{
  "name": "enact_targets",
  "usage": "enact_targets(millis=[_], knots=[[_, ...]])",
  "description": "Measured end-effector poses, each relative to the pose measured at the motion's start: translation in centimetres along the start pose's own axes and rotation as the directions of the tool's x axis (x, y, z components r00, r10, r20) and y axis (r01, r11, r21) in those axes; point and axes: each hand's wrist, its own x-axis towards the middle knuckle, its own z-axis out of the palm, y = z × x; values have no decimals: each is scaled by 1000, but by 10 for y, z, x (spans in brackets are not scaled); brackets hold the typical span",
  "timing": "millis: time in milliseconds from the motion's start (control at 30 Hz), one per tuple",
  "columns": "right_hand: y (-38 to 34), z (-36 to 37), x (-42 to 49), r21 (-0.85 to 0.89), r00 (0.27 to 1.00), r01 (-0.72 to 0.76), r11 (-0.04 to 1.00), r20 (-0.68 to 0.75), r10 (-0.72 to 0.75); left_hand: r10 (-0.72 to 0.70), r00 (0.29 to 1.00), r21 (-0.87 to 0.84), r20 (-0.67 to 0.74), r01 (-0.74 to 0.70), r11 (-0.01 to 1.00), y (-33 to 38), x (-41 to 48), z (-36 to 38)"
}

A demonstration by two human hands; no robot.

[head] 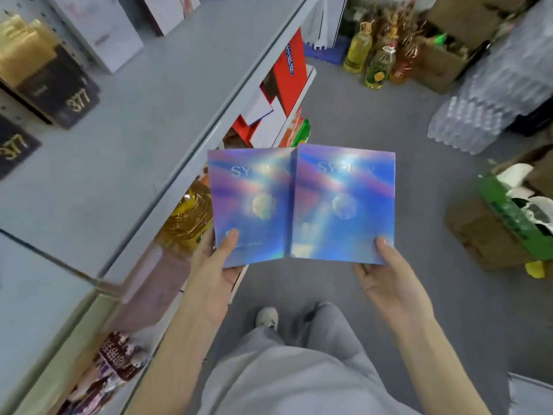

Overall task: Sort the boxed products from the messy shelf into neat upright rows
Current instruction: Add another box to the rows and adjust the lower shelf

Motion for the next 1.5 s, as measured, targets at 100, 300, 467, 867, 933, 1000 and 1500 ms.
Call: enact_targets(millis=[100,300,467,867,933,1000,1500], knots=[[-24,0,48,-7,997,-45,999,63,46,46,999,-5,-28,-46,999,-2,30,31],[-85,-3,158,-114,955,-229,967,168,246,147,970,-38,-192,-157,987,-16,84,102],[-163,7,244,-378,917,-226,898,230,327,196,904,-82,-381,-244,966,-27,129,171],[-218,79,401,-581,749,-258,772,384,540,297,765,-119,-571,-435,893,-15,205,230],[-211,98,421,-590,726,-269,761,394,563,296,742,-112,-601,-445,888,-9,222,228],[-208,117,442,-605,717,-255,754,405,567,298,733,-124,-611,-460,879,0,245,223],[-236,252,621,-689,790,-94,719,388,475,391,766,-54,-509,-483,874,105,462,234]])
